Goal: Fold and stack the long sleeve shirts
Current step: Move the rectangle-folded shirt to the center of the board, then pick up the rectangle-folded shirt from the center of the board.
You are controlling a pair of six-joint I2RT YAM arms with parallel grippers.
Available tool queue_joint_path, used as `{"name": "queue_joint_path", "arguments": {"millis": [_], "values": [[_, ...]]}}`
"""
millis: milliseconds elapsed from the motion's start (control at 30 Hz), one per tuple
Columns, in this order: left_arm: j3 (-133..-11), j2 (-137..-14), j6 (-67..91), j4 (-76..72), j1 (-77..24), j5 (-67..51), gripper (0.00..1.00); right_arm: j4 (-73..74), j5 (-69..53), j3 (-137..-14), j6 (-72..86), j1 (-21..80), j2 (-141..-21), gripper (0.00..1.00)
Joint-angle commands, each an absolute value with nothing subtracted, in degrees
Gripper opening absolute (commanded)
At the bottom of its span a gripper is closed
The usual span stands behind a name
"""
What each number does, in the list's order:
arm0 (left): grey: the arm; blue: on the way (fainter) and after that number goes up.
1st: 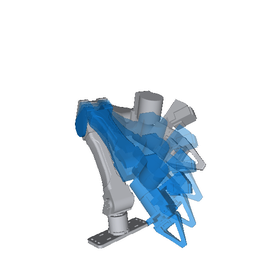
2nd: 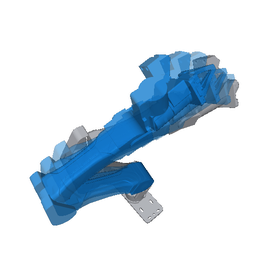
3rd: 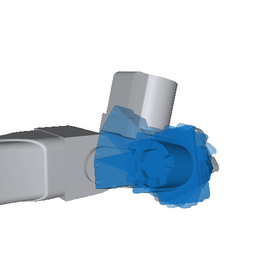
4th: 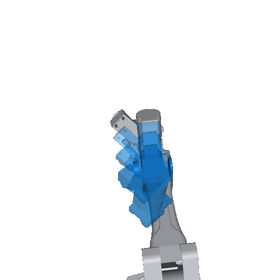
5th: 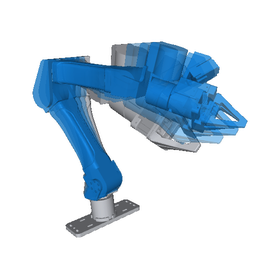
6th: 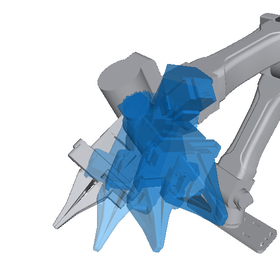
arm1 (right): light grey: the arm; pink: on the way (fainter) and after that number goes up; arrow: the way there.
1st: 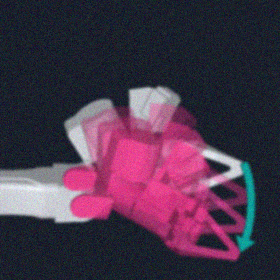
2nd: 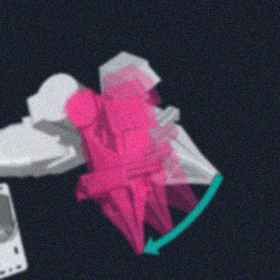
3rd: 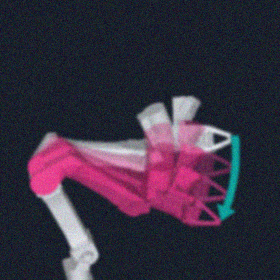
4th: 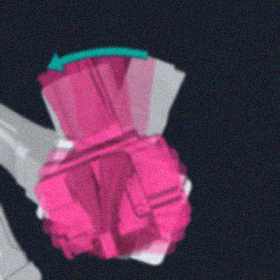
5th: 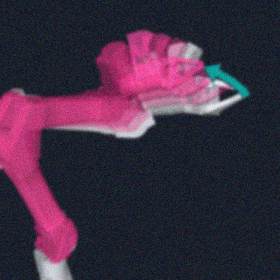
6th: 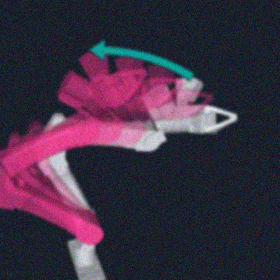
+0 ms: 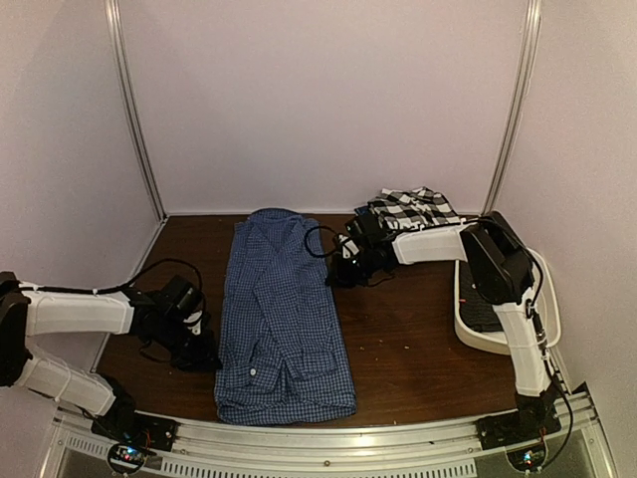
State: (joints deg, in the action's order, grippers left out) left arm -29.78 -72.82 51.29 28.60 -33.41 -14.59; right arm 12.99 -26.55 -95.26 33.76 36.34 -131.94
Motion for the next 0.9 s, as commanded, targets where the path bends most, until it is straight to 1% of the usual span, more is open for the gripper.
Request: {"name": "queue_joint_path", "arguments": {"millis": [0,133,167,233,300,467,567,667,733,867], "values": [[-30.71,-74.03,53.44,29.80,-36.06,-16.30,0.14,16.98,-24.79,-97.79,31.13,35.07,-132.54,0.10],[-30.15,-72.58,54.81,30.43,-36.82,-17.70,0.15,17.08,-24.96,-93.04,29.72,35.19,-127.93,0.28],[-30.21,-71.92,54.92,31.01,-36.83,-17.82,0.18,16.82,-24.84,-91.04,29.44,35.30,-126.18,0.32],[-30.64,-70.38,54.98,32.23,-36.83,-18.03,0.23,16.22,-24.74,-86.32,29.19,35.69,-122.38,0.38],[-30.84,-68.89,54.95,33.49,-36.83,-18.28,0.26,15.39,-24.85,-81.14,29.34,36.44,-118.41,0.41],[-30.08,-67.28,54.77,33.19,-36.83,-20.52,0.33,14.59,-25.33,-69.30,30.78,39.19,-109.33,0.45],[-29.98,-66.44,54.36,33.22,-36.83,-20.78,0.34,13.80,-26.26,-62.49,32.98,40.94,-104.39,0.45],[-31.12,-65.52,53.46,33.22,-36.83,-20.51,0.31,13.06,-27.27,-58.12,35.14,43.23,-101.48,0.45],[-32.67,-63.61,53.02,32.96,-36.83,-20.01,0.31,12.99,-27.03,-56.30,35.93,44.86,-99.93,0.43],[-34.24,-61.66,51.20,31.86,-36.95,-24.41,0.29,13.03,-26.88,-53.25,37.80,46.67,-97.36,0.41]]}}
